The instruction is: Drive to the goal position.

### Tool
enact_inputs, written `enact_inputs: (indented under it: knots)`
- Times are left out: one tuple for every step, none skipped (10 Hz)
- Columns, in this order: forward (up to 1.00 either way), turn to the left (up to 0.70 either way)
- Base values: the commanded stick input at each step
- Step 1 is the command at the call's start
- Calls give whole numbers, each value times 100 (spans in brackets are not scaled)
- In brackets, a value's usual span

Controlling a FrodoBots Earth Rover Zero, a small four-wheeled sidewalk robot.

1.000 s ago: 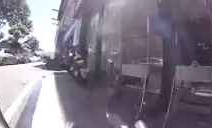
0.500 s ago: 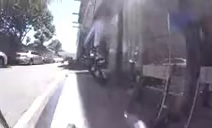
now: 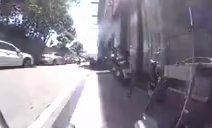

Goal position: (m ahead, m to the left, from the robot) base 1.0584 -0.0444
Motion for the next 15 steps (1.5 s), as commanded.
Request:
enact_inputs:
  knots:
    - [45,0]
    - [45,0]
    - [45,0]
    - [45,0]
    - [45,0]
    - [45,0]
    - [45,0]
    - [45,-2]
    - [45,-21]
    - [45,-27]
    - [45,-27]
    - [45,-27]
    - [45,-27]
    - [45,-27]
    - [45,-27]
